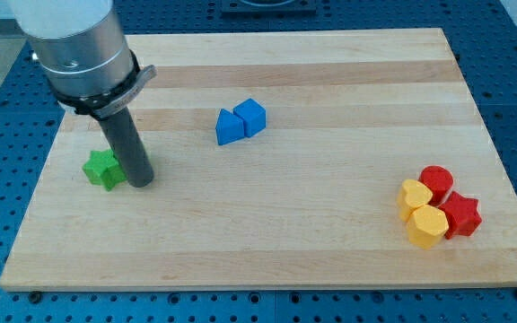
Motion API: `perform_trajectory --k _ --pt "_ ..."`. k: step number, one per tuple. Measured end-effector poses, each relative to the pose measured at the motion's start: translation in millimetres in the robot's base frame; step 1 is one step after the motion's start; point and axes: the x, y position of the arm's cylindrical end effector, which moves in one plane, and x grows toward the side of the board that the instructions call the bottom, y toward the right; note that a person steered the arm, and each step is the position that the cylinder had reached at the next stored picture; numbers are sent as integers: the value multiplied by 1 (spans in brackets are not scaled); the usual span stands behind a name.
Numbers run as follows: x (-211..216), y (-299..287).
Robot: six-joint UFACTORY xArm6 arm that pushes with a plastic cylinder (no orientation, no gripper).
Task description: Push green star slightly up
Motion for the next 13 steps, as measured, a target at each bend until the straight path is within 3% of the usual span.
perform_trajectory --k 2,5,6,8,11,13 --pt "30 -9" --pt "24 -89" --pt "26 -91" --pt "47 -40" --pt "17 -94" --pt "44 -53"
